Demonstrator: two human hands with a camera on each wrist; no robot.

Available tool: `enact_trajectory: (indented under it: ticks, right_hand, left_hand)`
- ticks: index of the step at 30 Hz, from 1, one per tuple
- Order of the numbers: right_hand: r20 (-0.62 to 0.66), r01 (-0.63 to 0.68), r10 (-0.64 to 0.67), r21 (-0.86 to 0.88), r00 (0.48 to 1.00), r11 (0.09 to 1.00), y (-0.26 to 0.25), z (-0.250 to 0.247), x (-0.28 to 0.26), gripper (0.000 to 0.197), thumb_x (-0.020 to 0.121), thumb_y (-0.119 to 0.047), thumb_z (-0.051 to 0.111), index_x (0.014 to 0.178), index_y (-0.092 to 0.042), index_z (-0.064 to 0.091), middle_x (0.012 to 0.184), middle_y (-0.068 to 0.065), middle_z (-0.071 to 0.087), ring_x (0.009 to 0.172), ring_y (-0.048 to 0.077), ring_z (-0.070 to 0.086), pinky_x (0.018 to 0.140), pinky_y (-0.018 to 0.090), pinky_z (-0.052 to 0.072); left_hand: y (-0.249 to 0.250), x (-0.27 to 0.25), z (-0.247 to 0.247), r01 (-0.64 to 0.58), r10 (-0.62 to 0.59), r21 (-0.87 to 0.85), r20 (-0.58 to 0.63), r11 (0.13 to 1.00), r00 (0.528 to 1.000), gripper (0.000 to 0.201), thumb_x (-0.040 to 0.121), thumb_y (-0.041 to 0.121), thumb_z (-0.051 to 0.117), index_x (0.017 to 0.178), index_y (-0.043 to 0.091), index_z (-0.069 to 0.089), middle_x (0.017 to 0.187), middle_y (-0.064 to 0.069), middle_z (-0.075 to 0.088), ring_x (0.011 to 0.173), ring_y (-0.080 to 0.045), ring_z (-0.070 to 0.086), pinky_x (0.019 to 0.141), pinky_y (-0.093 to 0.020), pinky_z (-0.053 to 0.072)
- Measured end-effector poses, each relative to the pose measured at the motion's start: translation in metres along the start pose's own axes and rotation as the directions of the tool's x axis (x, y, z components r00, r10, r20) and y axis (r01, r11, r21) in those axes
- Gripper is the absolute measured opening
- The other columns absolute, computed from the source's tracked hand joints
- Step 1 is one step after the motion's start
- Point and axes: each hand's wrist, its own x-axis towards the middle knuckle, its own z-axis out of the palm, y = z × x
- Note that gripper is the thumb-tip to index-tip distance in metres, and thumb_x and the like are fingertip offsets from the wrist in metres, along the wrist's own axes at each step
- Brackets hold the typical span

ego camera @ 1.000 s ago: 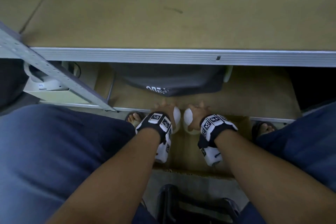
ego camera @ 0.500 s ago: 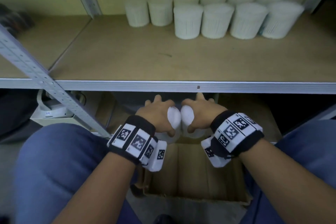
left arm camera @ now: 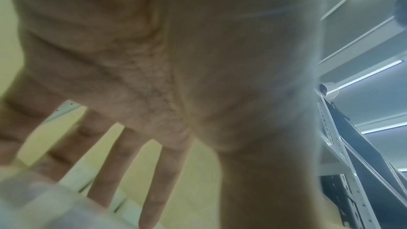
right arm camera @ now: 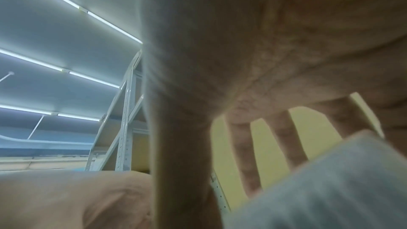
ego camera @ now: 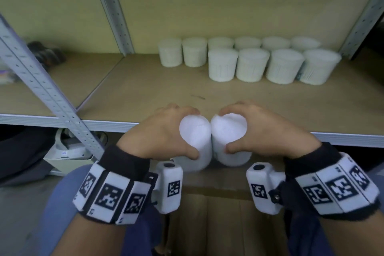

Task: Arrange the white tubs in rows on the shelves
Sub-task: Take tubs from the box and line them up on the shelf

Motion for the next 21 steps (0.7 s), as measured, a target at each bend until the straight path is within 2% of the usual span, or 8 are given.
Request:
enact_trajectory:
  ticks: [4, 10, 14, 17, 19, 21]
  right_hand:
    - [-0.148, 0.032, -0.015, 0.115, 0.989, 0.993, -0.001, -0.012, 0.010, 0.063, 0.065, -0.044, 0.078, 0.124, -0.037, 0.057, 0.131, -0.015, 0.054, 0.122, 0.010, 0.049, 0.092, 0.025, 0.041]
    - [-0.346, 0.082, -0.038, 0.113, 0.937, 0.990, -0.003, -0.018, 0.040, 0.055, 0.064, -0.046, 0.078, 0.116, -0.037, 0.063, 0.126, -0.012, 0.059, 0.122, 0.014, 0.050, 0.096, 0.028, 0.043]
    - [-0.413, 0.085, -0.025, 0.126, 0.910, 0.988, 0.002, -0.005, 0.069, 0.045, 0.068, -0.043, 0.076, 0.111, -0.034, 0.065, 0.127, -0.009, 0.057, 0.123, 0.018, 0.050, 0.104, 0.035, 0.042]
    - [-0.410, 0.101, -0.034, 0.143, 0.912, 0.985, 0.009, 0.009, 0.087, 0.043, 0.072, -0.040, 0.075, 0.112, -0.027, 0.067, 0.127, -0.005, 0.056, 0.123, 0.017, 0.050, 0.107, 0.034, 0.040]
    - [-0.415, 0.118, -0.044, 0.154, 0.909, 0.981, 0.013, 0.016, 0.093, 0.042, 0.074, -0.042, 0.073, 0.113, -0.027, 0.066, 0.128, -0.005, 0.054, 0.124, 0.019, 0.048, 0.108, 0.035, 0.039]
    - [-0.420, 0.124, -0.048, 0.156, 0.906, 0.980, 0.015, 0.019, 0.097, 0.041, 0.077, -0.043, 0.071, 0.114, -0.028, 0.063, 0.128, -0.007, 0.051, 0.126, 0.020, 0.045, 0.108, 0.033, 0.038]
  left_hand:
    - [-0.002, 0.012, -0.018, -0.013, 0.008, -0.040, -0.119, 0.999, 0.993, 0.081, 0.060, 0.041, 0.082, 0.132, 0.041, 0.044, 0.136, 0.015, 0.045, 0.121, -0.010, 0.042, 0.088, -0.024, 0.036]
    - [-0.010, 0.038, -0.032, 0.011, -0.042, -0.131, -0.241, 0.991, 0.970, 0.070, 0.062, 0.044, 0.081, 0.125, 0.041, 0.052, 0.135, 0.014, 0.049, 0.108, -0.008, 0.044, 0.082, -0.025, 0.039]
    - [-0.017, 0.062, -0.028, 0.013, -0.056, -0.129, -0.338, 0.992, 0.939, 0.065, 0.064, 0.042, 0.081, 0.124, 0.034, 0.060, 0.138, 0.010, 0.050, 0.126, -0.011, 0.046, 0.093, -0.021, 0.034]
    - [-0.025, 0.075, -0.018, 0.027, -0.085, -0.155, -0.378, 0.988, 0.922, 0.056, 0.067, 0.039, 0.080, 0.121, 0.031, 0.065, 0.139, 0.010, 0.050, 0.129, -0.011, 0.045, 0.099, -0.020, 0.033]
    - [-0.031, 0.080, -0.010, 0.041, -0.106, -0.173, -0.380, 0.984, 0.919, 0.053, 0.069, 0.042, 0.078, 0.120, 0.033, 0.064, 0.140, 0.010, 0.050, 0.132, -0.015, 0.043, 0.111, -0.031, 0.034]
    - [-0.034, 0.084, -0.007, 0.050, -0.116, -0.179, -0.383, 0.983, 0.916, 0.053, 0.071, 0.046, 0.075, 0.121, 0.035, 0.063, 0.141, 0.010, 0.048, 0.133, -0.018, 0.041, 0.113, -0.040, 0.034]
